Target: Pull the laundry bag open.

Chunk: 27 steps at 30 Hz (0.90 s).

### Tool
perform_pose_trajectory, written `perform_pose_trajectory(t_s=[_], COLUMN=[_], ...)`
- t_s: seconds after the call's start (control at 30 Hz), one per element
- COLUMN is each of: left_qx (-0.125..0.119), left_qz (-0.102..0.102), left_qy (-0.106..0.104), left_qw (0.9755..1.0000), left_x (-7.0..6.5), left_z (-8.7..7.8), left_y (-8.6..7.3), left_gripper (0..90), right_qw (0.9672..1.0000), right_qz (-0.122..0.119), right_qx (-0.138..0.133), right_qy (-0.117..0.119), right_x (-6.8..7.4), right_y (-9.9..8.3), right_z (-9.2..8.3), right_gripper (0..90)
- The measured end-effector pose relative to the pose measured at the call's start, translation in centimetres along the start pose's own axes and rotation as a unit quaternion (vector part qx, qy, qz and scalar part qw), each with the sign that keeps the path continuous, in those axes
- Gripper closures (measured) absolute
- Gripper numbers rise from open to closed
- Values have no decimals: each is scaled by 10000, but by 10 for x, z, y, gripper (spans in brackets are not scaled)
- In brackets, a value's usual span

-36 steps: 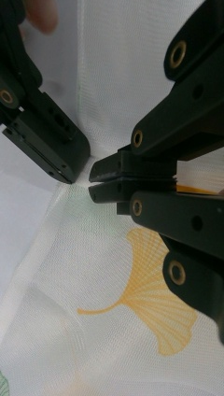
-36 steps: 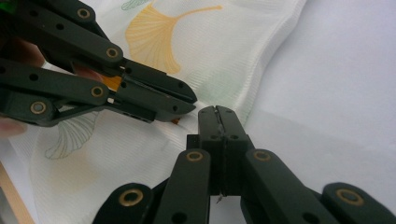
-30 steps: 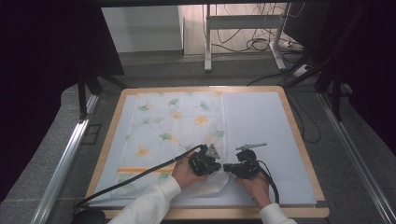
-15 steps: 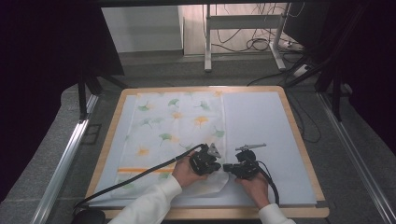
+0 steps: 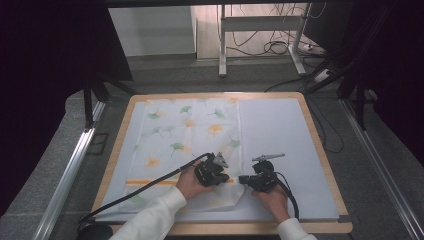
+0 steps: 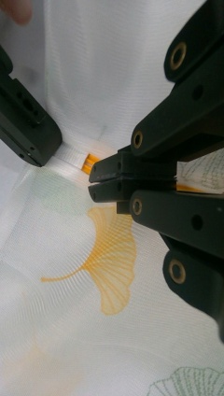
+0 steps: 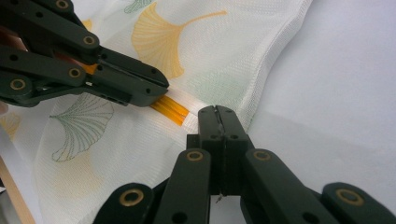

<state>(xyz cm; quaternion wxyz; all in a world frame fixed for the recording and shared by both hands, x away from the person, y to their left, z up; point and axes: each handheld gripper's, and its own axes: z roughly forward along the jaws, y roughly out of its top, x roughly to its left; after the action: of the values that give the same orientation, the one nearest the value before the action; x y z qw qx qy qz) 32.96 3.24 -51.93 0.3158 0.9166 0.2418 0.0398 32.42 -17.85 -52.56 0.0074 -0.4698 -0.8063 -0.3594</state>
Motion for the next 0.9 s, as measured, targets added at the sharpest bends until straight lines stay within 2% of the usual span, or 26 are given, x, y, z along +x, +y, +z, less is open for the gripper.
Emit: perform_pose_trajectory(t_s=[0.33,0.4,0.83,0.9], left_qx=[-15,-93,-119,-87], left_qz=[-124,-241,-399,-365], left_qy=[27,8,1,31], left_qw=[9999,9997,9991,9993], left_x=[8,10,16,16], left_z=[-10,-12,-20,-21], left_y=[-14,-19,-30,-31], left_gripper=[900,900,900,900], right_qw=[10000,10000,9999,9999], right_qz=[-84,-86,-115,-117], right_qx=[-30,-29,-31,-32], right_qy=[0,1,9,16], right_x=[0,0,0,0], right_y=[0,0,-1,-1], right_z=[0,0,0,0], right_gripper=[899,899,898,898])
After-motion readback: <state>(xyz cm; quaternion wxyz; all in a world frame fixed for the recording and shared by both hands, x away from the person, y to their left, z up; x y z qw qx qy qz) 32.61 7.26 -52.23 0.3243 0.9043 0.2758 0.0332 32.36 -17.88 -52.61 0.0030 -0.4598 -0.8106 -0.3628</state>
